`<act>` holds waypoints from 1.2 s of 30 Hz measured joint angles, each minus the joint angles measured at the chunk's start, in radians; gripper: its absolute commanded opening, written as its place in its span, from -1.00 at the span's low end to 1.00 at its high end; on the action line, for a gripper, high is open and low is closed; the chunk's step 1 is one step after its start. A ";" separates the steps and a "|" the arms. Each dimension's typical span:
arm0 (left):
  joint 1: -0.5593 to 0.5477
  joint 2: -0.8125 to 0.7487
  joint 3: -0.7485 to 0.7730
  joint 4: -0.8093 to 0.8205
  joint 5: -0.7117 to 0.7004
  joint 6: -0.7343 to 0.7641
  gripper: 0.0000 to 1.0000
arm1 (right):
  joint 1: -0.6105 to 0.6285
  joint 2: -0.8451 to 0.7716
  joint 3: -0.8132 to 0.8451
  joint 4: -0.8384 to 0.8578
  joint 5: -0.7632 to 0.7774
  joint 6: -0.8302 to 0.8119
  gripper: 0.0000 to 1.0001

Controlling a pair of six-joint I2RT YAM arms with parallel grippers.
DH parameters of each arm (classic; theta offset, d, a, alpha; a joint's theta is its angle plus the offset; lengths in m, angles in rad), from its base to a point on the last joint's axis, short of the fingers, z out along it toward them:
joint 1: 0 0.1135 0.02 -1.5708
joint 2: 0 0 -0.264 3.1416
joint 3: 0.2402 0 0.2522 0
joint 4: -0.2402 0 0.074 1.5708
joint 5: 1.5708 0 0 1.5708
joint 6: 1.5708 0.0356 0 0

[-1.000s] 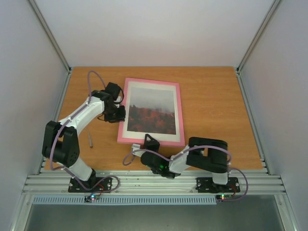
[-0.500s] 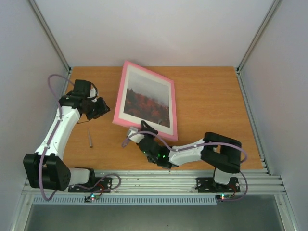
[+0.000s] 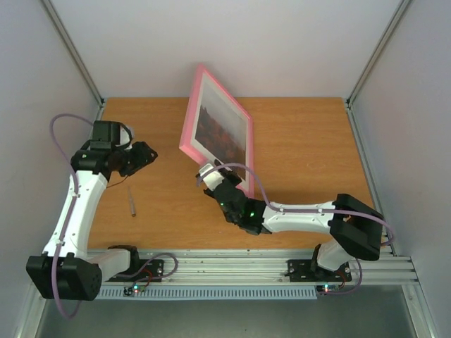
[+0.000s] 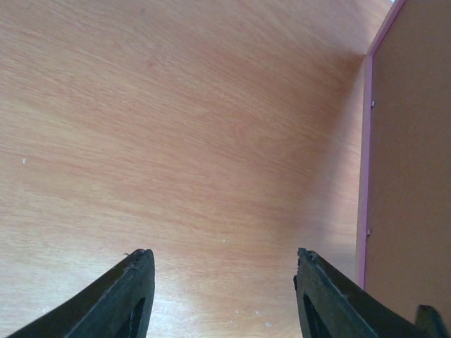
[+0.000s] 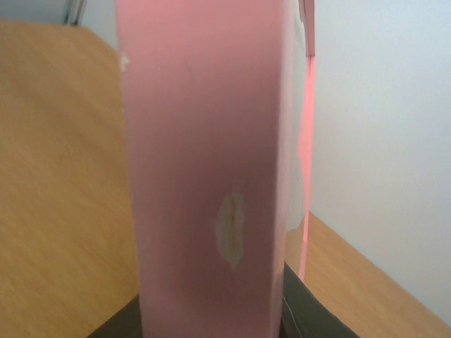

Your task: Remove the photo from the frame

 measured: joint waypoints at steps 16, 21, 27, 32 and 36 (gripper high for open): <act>0.000 -0.003 -0.027 0.005 0.044 -0.018 0.21 | -0.057 -0.212 -0.011 0.021 -0.201 0.299 -0.98; 0.000 -0.003 -0.039 0.008 0.047 -0.021 0.24 | -0.092 -0.277 -0.059 0.021 -0.244 0.439 -0.98; 0.000 -0.005 -0.058 0.012 0.047 -0.023 0.26 | -0.142 -0.356 -0.130 0.030 -0.280 0.607 -0.98; 0.000 -0.008 -0.087 0.021 0.054 -0.034 0.27 | -0.173 -0.395 -0.184 0.043 -0.310 0.761 -0.98; 0.000 -0.011 -0.113 0.032 0.069 -0.047 0.31 | -0.198 -0.420 -0.214 0.042 -0.359 0.872 -0.98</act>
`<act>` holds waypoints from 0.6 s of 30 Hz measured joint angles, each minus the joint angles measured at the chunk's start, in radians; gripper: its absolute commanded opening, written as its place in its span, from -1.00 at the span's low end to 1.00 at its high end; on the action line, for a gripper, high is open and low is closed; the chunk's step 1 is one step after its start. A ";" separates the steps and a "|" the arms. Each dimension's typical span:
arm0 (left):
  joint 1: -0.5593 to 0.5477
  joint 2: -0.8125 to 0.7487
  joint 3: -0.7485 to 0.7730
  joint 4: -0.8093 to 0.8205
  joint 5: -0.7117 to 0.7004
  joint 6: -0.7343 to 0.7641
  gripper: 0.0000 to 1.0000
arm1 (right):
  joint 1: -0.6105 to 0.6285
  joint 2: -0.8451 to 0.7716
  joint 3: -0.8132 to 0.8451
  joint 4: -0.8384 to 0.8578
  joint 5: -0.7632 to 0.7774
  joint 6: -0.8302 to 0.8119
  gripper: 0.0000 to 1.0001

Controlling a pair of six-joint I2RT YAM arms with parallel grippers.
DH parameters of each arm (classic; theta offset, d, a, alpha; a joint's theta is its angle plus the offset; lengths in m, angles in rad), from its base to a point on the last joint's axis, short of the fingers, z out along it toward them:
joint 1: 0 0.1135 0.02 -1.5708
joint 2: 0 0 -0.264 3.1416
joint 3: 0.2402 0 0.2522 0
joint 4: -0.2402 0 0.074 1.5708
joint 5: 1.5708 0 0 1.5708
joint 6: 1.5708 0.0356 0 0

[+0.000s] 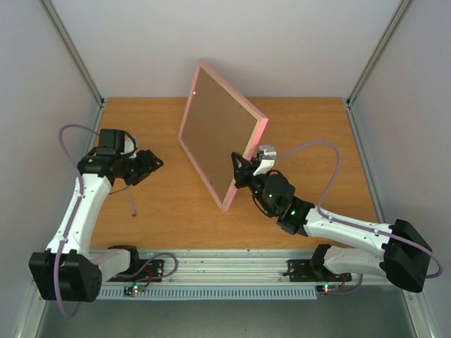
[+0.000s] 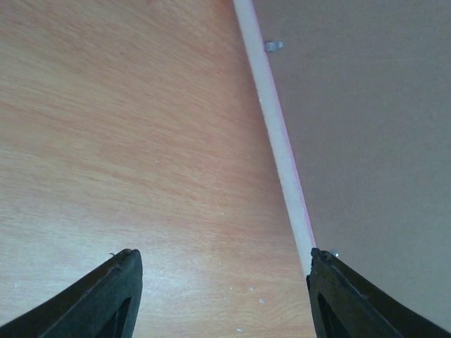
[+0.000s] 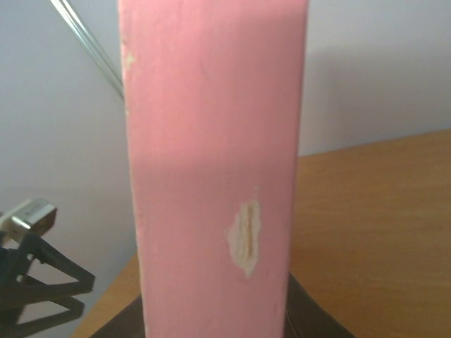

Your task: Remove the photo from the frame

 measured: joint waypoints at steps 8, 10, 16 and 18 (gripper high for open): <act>0.000 -0.002 -0.060 0.019 0.011 -0.019 0.34 | -0.089 -0.069 -0.068 -0.080 -0.139 0.194 -0.98; 0.000 -0.002 -0.076 0.024 0.011 -0.020 0.35 | -0.115 -0.088 -0.092 -0.103 -0.169 0.234 -0.98; 0.000 0.007 -0.126 0.059 0.016 -0.035 0.38 | -0.191 -0.115 -0.133 -0.142 -0.237 0.348 -0.98; 0.000 0.012 -0.134 0.063 0.017 -0.039 0.40 | -0.228 -0.116 -0.147 -0.143 -0.271 0.392 -0.97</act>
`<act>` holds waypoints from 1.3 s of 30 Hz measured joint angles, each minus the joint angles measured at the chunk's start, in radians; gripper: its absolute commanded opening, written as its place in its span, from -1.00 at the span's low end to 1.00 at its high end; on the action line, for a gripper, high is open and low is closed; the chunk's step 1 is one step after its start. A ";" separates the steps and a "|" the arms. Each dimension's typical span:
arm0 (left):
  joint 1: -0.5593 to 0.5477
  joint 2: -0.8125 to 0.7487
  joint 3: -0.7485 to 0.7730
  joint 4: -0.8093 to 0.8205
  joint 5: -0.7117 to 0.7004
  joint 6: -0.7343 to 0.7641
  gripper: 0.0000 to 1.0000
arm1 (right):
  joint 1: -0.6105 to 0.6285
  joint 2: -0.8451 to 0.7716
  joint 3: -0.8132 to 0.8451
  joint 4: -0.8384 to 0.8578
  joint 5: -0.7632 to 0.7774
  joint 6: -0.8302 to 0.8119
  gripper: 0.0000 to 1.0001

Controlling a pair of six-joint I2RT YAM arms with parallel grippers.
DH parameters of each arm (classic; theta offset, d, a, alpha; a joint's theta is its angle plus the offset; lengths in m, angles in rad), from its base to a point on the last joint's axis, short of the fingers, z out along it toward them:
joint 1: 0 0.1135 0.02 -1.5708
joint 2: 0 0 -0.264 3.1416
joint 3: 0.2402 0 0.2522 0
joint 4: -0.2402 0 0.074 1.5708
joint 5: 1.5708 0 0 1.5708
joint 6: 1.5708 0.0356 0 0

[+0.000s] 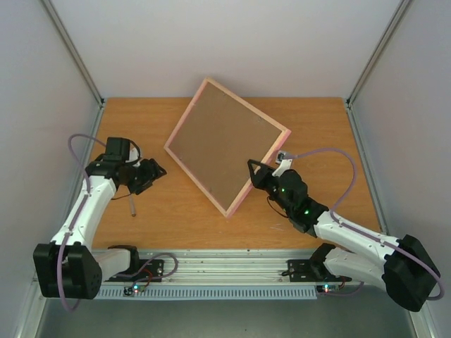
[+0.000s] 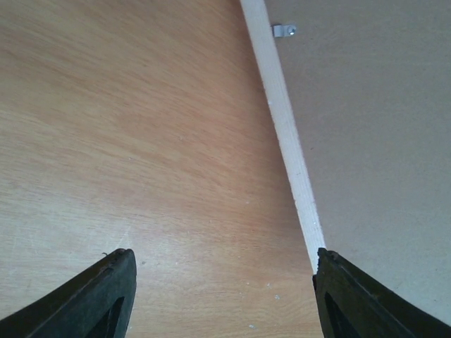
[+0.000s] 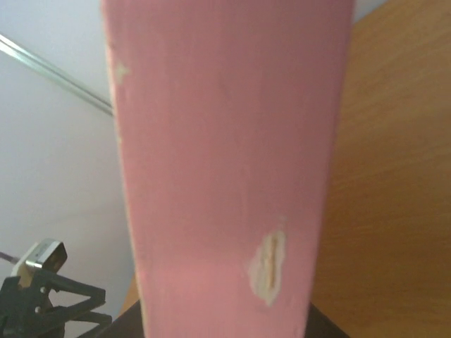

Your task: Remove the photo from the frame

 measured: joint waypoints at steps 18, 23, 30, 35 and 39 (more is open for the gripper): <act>0.000 0.060 -0.054 0.058 -0.011 -0.019 0.50 | -0.291 0.058 -0.050 -0.050 -0.344 0.251 -0.94; 0.000 0.103 -0.026 0.050 -0.047 0.006 0.50 | -0.365 0.125 -0.050 -0.051 -0.457 0.273 -0.86; 0.000 0.161 0.034 0.051 -0.084 0.044 0.51 | -0.426 0.187 -0.029 -0.114 -0.566 0.269 -0.65; 0.000 0.207 0.034 0.063 -0.074 0.040 0.51 | -0.434 0.237 0.034 -0.171 -0.610 0.256 -0.51; 0.000 0.226 0.007 0.105 -0.051 0.018 0.51 | -0.434 0.261 0.049 -0.217 -0.644 0.233 -0.39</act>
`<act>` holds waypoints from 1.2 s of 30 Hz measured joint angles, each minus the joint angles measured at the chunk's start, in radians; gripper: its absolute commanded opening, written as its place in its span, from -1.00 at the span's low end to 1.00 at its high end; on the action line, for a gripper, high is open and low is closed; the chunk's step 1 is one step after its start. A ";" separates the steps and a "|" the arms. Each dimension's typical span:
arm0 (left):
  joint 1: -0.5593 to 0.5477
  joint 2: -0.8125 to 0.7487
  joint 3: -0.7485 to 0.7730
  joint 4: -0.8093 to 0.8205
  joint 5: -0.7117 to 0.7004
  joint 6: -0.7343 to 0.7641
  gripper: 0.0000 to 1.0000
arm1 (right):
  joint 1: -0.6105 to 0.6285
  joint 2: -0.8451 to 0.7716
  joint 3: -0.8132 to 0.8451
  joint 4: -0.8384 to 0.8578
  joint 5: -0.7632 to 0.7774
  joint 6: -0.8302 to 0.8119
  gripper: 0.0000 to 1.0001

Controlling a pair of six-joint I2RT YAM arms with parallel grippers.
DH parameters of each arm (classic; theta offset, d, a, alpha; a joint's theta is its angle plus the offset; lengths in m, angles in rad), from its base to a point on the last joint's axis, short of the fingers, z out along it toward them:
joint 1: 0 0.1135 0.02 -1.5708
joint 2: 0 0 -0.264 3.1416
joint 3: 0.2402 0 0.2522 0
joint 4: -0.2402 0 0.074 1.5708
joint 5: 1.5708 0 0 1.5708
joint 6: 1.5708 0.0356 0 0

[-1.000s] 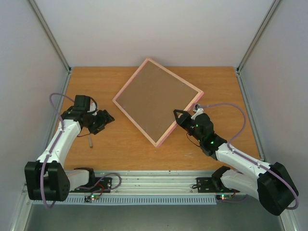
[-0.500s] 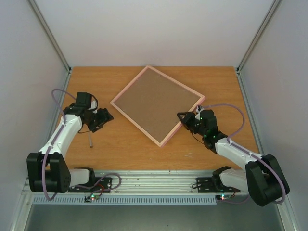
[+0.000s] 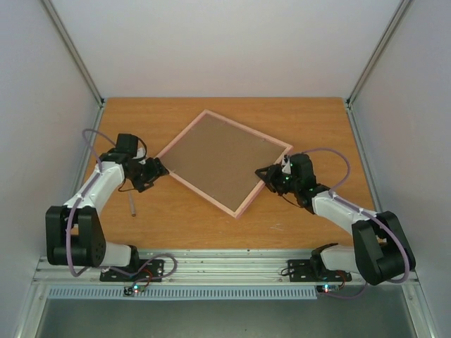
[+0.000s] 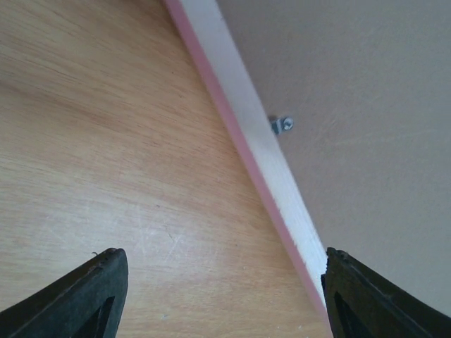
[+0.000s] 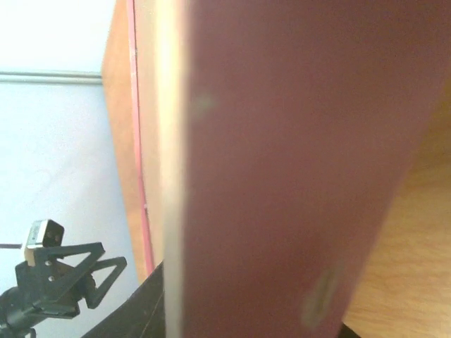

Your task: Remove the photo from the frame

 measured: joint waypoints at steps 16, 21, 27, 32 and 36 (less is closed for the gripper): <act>-0.089 0.113 -0.073 0.161 0.052 -0.132 0.53 | 0.004 0.063 -0.074 -0.180 0.009 -0.056 0.42; -0.104 0.131 -0.095 0.183 0.048 -0.156 0.54 | 0.004 0.025 -0.067 -0.243 0.019 -0.084 0.65; -0.113 0.133 -0.119 0.198 0.040 -0.176 0.56 | 0.005 -0.021 0.050 -0.498 0.127 -0.216 0.82; -0.126 0.127 -0.151 0.212 0.037 -0.191 0.56 | 0.000 -0.003 0.252 -0.673 0.250 -0.377 0.89; -0.142 0.117 -0.173 0.227 0.037 -0.207 0.57 | -0.031 0.110 0.435 -0.722 0.308 -0.521 0.90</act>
